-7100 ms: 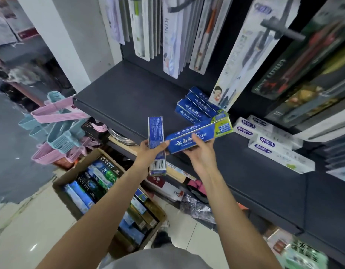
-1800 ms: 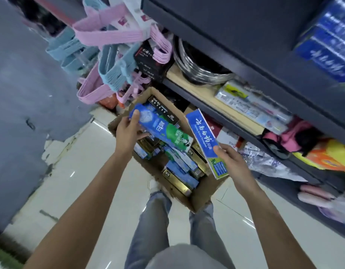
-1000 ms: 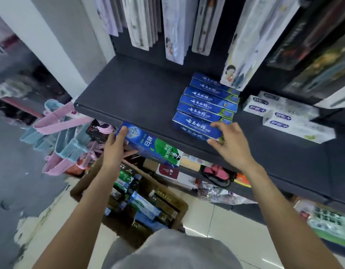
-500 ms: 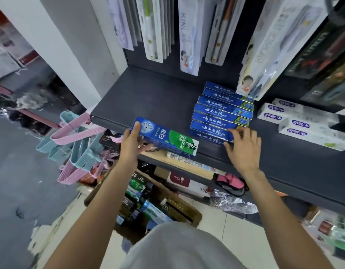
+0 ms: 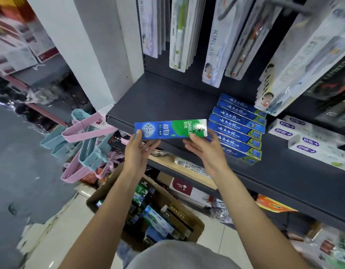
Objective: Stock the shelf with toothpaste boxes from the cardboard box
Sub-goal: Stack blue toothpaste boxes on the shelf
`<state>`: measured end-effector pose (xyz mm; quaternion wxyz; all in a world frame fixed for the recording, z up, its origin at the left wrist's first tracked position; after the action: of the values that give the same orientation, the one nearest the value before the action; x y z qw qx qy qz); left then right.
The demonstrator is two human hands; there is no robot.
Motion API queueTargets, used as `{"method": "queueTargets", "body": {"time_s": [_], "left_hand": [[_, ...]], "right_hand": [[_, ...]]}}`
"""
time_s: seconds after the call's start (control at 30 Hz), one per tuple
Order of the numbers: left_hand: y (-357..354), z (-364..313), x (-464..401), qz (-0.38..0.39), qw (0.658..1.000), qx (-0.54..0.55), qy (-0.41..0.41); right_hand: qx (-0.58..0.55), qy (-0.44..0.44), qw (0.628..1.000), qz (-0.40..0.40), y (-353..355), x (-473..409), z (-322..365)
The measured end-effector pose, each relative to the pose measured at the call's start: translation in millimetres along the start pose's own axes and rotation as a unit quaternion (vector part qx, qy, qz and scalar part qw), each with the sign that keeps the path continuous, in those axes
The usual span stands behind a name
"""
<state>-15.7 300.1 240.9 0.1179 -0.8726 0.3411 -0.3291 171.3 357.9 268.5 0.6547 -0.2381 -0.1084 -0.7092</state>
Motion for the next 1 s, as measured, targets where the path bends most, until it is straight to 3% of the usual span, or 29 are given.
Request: {"method": "queueTargets", "body": {"time_s": [0.07,0.17,0.27,0.33,0.4,0.43,0.47,0.5,0.57,0.6,0.67,0.8,0.9,1.0], "left_hand": [[3,4,8,0.010,1.000,-0.018,0.003],[13,5,14,-0.013,0.992,-0.122,-0.018],[24,6,12,0.013,0.960,-0.258,-0.108],[20,4,15,0.067,0.896,-0.367,-0.241],[7,2,23,0.098,0.782,-0.485,-0.379],[2,1,28,0.089,0.755,-0.509,-0.403],[0,1,30,0.084,0.764,-0.504,-0.394],[-2,3,33,0.094,0.817,-0.460,-0.335],[-1,15,39,0.150,0.941,-0.286,-0.098],[0,24,41,0.164,0.968,-0.188,0.024],[4,33,43,0.170,0.973,-0.082,0.136],[9,40,46,0.168,0.972,-0.046,0.156],[10,38,42,0.162,0.972,-0.066,0.154],[11,26,20,0.093,0.973,-0.206,0.054]], "right_hand": [[-0.030,0.000,1.000,-0.003,-12,3,-5],[0.019,0.067,0.996,-0.052,-21,8,-3],[0.044,0.108,0.990,-0.086,-23,9,-1],[0.067,0.130,0.984,-0.099,-24,12,0],[0.096,0.141,0.981,-0.095,-26,17,3],[0.103,0.145,0.981,-0.082,-27,20,4],[0.103,0.150,0.981,-0.064,-28,23,4],[0.103,0.157,0.981,-0.042,-29,25,5],[0.156,0.199,0.968,-0.009,-31,29,7],[0.203,0.226,0.953,-0.002,-31,31,6],[0.265,0.237,0.935,0.000,-31,33,3],[0.274,0.151,0.948,0.061,-38,37,-10],[0.250,0.127,0.955,0.092,-51,33,-16],[0.289,0.199,0.933,0.083,-65,5,-8]]}}
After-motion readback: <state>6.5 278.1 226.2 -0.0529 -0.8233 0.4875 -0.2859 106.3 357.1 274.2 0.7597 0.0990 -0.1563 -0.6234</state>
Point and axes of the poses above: each hand's wrist, its own x-axis away from the middle knuckle, its own y-axis out of the back of the hand, z = x × y, the point moved 4 cm from there along -x, towards the middle knuckle, and after that the axes turned 14 degrees about -z, right-handed, at the moved point
